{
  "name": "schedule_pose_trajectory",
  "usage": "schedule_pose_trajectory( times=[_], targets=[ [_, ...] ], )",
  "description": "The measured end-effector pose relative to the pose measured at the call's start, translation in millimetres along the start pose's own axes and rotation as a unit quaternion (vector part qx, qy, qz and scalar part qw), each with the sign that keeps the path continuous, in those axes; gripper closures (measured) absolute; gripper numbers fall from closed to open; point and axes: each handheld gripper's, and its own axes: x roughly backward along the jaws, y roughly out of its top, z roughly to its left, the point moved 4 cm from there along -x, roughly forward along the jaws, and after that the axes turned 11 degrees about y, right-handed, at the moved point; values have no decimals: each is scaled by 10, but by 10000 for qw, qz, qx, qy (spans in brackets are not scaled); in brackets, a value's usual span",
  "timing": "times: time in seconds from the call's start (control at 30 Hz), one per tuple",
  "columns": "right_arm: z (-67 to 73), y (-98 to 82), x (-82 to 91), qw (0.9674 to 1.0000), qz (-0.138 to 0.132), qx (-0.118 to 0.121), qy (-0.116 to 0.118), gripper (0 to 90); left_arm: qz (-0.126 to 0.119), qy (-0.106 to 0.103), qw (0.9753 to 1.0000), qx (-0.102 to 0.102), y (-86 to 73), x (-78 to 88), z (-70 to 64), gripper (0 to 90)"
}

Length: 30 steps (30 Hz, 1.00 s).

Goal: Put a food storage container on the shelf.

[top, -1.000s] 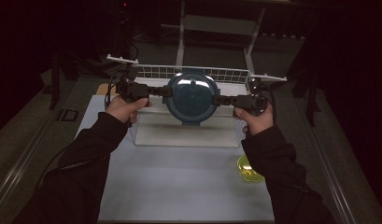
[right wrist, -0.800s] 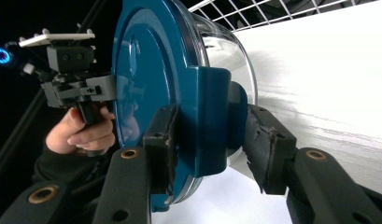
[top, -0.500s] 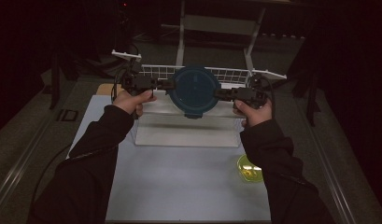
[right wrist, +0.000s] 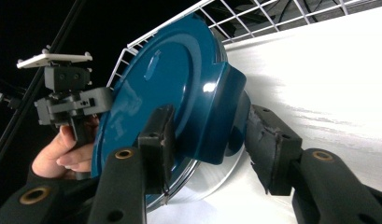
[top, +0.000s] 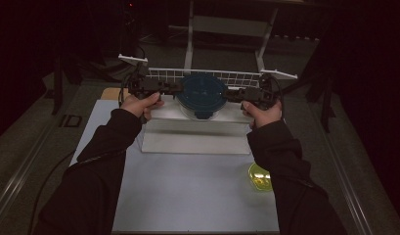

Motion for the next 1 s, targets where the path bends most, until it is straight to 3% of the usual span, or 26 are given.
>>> schedule_pose_trajectory(
  times=[0.2, 0.3, 0.5, 0.57, 0.7, 0.87, 0.9, 0.97, 1.0],
  targets=[
    [6, 11, -17, 10000, -35, 51, -60, 517, -121, 177, 9994, -277, -10, 16, -37, 510],
    [20, 15, -11, 9998, -73, 144, -103, 540, -183, 461, 9971, -569, -23, 29, -79, 440],
    [104, 0, 12, 9986, -74, 506, -137, 520, -378, 802, 9929, -788, -48, 129, -164, 351],
    [140, -21, 28, 9977, -72, 647, -184, 509, -529, 816, 9910, -924, -71, 186, -199, 340],
    [201, -81, 71, 9953, -23, 942, -217, 500, -829, 856, 9853, -1226, -155, 287, -260, 234],
    [264, -157, 148, 9920, -11, 1221, -304, 502, -901, 916, 9779, -1650, -314, 344, -348, 98],
    [281, -176, 165, 9914, -21, 1268, -324, 504, -895, 922, 9762, -1748, -361, 348, -375, 34],
    [317, -225, 186, 9913, -12, 1294, -234, 511, -959, 902, 9733, -1880, -427, 365, -413, 0],
    [338, -257, 192, 9915, -7, 1292, -161, 526, -1009, 865, 9707, -2000, -482, 375, -439, 0]
  ],
)
